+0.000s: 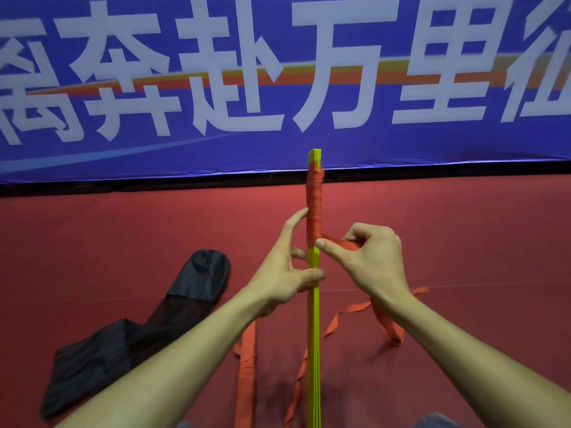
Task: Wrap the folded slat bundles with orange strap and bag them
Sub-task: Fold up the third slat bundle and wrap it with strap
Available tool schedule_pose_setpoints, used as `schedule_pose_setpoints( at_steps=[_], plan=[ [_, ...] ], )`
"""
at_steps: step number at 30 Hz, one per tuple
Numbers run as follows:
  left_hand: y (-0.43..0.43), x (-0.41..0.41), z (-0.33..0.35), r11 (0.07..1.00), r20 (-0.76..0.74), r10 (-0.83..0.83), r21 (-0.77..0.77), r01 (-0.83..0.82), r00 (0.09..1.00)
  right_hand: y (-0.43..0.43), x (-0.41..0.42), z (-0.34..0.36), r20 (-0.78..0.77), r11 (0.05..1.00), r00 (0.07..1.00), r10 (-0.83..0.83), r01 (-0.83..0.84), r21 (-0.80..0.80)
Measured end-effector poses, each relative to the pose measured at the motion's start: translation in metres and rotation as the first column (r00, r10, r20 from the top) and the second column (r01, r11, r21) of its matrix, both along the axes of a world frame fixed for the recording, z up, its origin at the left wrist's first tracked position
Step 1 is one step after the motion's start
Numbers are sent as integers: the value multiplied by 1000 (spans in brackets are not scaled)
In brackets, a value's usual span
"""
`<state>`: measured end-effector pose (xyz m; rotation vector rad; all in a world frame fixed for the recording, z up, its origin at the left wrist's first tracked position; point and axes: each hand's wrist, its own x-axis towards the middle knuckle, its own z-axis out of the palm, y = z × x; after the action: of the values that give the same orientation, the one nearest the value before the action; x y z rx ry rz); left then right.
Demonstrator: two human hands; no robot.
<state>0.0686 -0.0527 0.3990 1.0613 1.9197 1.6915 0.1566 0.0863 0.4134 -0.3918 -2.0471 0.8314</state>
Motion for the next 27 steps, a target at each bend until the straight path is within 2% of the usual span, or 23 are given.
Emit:
schedule_pose_setpoints(
  at_steps=[9, 14, 18, 22, 27],
  plan=[
    [5, -8, -10, 977, -141, 177, -97, -192, 974, -5, -5, -5, 66, 999, 997, -41, 40, 8],
    [1, -11, -4, 997, -114, 18, -76, -27, 993, 0, -2, -6, 87, 998, 994, -60, 61, -4],
    [-3, -12, 0, 995, 27, -99, -26, 100, 995, 7, -2, -6, 85, 997, 993, -78, 80, -19],
    [-8, -16, -1, 971, 81, -230, -51, 234, 970, 7, -1, -7, 86, 997, 994, -69, 71, -26],
    [-12, -12, 1, 967, 110, -249, -27, 254, 962, 11, -1, -9, 97, 998, 994, -52, 57, -42]
  ],
)
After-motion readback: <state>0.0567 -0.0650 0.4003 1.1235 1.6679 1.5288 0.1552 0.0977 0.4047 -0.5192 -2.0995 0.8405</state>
